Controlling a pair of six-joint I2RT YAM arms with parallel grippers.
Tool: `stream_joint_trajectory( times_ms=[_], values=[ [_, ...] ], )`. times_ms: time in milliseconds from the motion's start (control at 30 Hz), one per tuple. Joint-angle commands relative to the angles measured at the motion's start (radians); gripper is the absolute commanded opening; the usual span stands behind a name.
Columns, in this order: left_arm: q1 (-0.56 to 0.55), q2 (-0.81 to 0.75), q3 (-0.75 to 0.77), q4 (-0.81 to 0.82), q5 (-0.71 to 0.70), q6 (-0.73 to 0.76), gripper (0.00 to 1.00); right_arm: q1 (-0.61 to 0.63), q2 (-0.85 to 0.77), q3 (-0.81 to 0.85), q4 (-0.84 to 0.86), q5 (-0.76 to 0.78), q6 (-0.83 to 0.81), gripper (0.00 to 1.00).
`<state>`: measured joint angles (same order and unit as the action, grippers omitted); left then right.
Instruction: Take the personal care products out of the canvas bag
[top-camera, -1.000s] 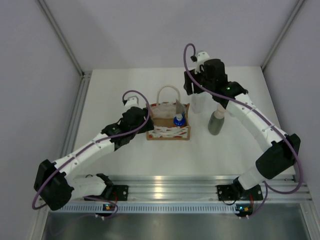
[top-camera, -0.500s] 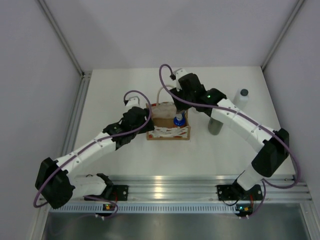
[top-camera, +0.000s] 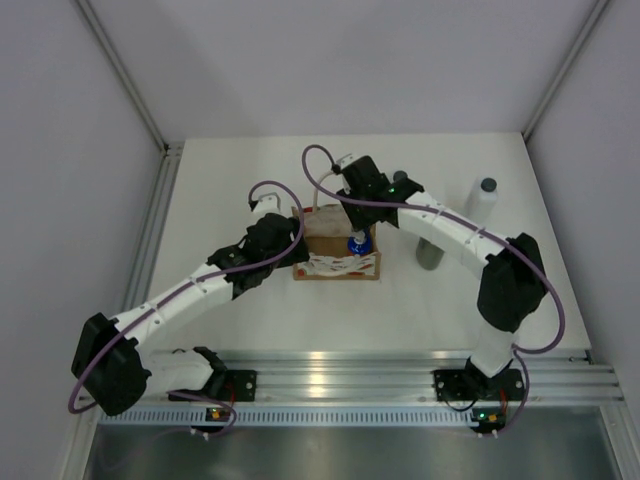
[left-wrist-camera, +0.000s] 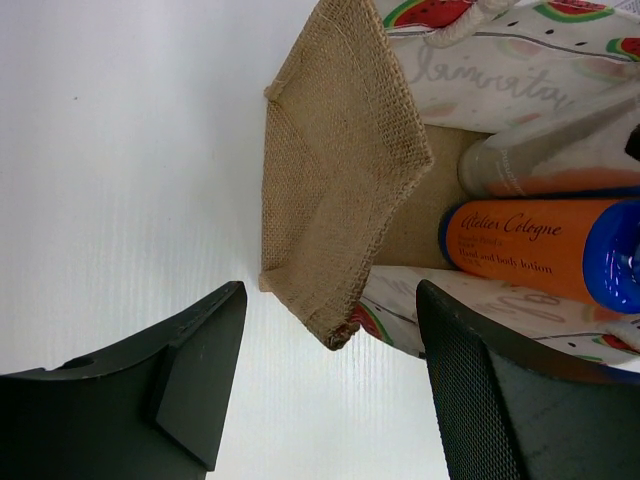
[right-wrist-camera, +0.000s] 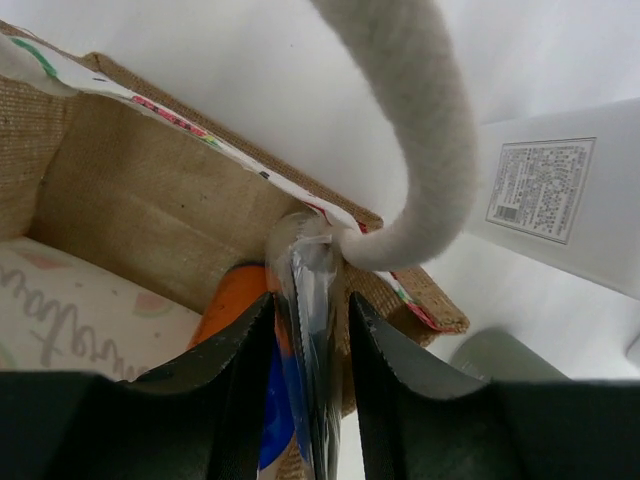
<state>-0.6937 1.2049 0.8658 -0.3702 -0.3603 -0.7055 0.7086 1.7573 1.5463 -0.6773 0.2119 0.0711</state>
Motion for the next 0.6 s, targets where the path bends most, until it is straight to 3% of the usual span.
stream_joint_trajectory(
  times_ms=[0,367,433,567],
  values=[
    [0.002,-0.001,0.027,0.011,0.003,0.008,0.74,-0.006,0.028,0.047,-0.016,-0.020,-0.004,0.34],
    [0.002,-0.005,0.015,0.011,0.004,0.004,0.73,-0.021,0.099,0.029,0.013,-0.017,-0.007,0.34],
    [0.002,-0.007,0.015,0.011,0.003,0.003,0.73,-0.020,0.097,0.028,0.022,-0.016,-0.007,0.23],
    [0.002,-0.010,0.013,0.011,0.001,0.005,0.73,-0.018,0.074,0.011,0.057,-0.020,-0.011,0.11]
  ],
)
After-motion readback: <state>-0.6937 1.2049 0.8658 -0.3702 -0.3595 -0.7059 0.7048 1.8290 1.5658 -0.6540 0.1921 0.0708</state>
